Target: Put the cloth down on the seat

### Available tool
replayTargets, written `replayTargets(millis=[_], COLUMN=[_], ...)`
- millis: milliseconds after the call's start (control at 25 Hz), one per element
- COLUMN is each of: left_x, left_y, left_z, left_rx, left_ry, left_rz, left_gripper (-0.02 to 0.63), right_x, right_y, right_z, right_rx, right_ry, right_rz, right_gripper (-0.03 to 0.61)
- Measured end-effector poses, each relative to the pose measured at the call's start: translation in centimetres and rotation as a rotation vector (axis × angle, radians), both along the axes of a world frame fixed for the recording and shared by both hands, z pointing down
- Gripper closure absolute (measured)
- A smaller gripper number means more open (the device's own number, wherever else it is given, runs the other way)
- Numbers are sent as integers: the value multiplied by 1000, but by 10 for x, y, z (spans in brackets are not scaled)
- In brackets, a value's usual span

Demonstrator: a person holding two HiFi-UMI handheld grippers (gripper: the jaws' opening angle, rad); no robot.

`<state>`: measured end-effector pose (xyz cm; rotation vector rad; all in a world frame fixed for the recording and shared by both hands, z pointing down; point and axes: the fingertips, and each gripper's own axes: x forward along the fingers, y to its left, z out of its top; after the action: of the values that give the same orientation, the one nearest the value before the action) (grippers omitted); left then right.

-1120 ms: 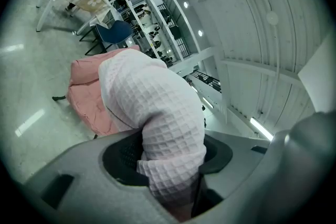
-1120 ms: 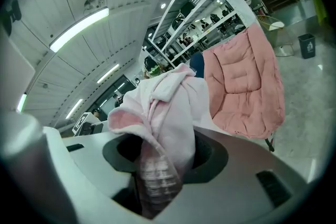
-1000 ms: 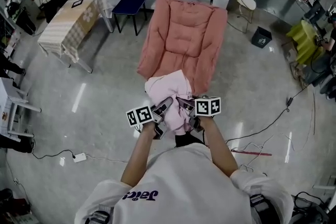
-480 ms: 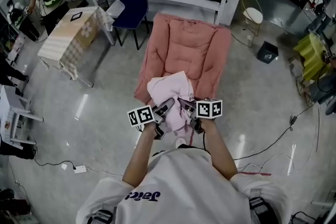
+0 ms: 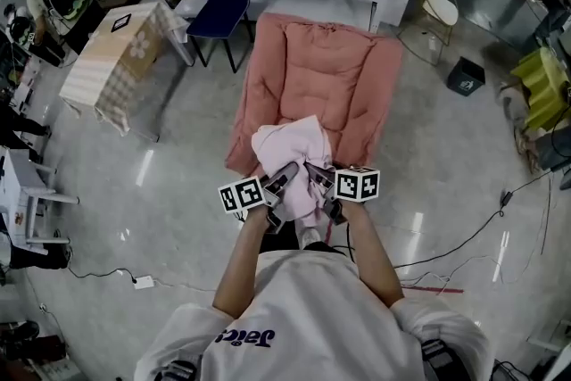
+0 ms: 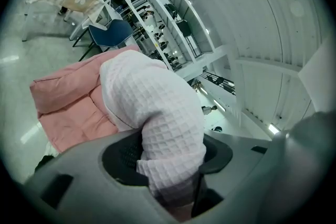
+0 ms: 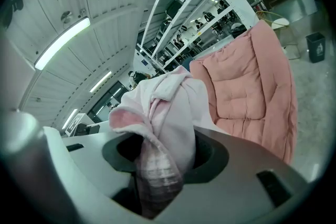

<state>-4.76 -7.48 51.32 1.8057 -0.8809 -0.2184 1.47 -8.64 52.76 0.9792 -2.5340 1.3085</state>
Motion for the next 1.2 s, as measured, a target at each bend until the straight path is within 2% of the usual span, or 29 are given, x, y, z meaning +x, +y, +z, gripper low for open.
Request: replayTargets(millis=[200,400,520,800,960,1200], left_x=[3,4,3,2,0,4], left_y=[-24,-60,-81,-132,-159,-190], left_z=[30,57,79,138,174,230], left_rx=[-32,-47,-93,-178,-212,-267], left_ry=[-45,-47,-54,-37,-45,-10], left_rz=[58,101,116,198,251,309], left_gripper=[394,394,394,391,391,393], right_x=[3,4,4,3,-1,3], right_y=[-20,-53,-72,-115,-140,-165], right_z=[33,60,81,138,174,234], right_rx=[-27,-74,-132,-261,-298,-359], right_ry=[77,48,64,112,144,162], right_rz=[31,62,98,145,159,228], right_gripper=[377,377,379,382,382,382])
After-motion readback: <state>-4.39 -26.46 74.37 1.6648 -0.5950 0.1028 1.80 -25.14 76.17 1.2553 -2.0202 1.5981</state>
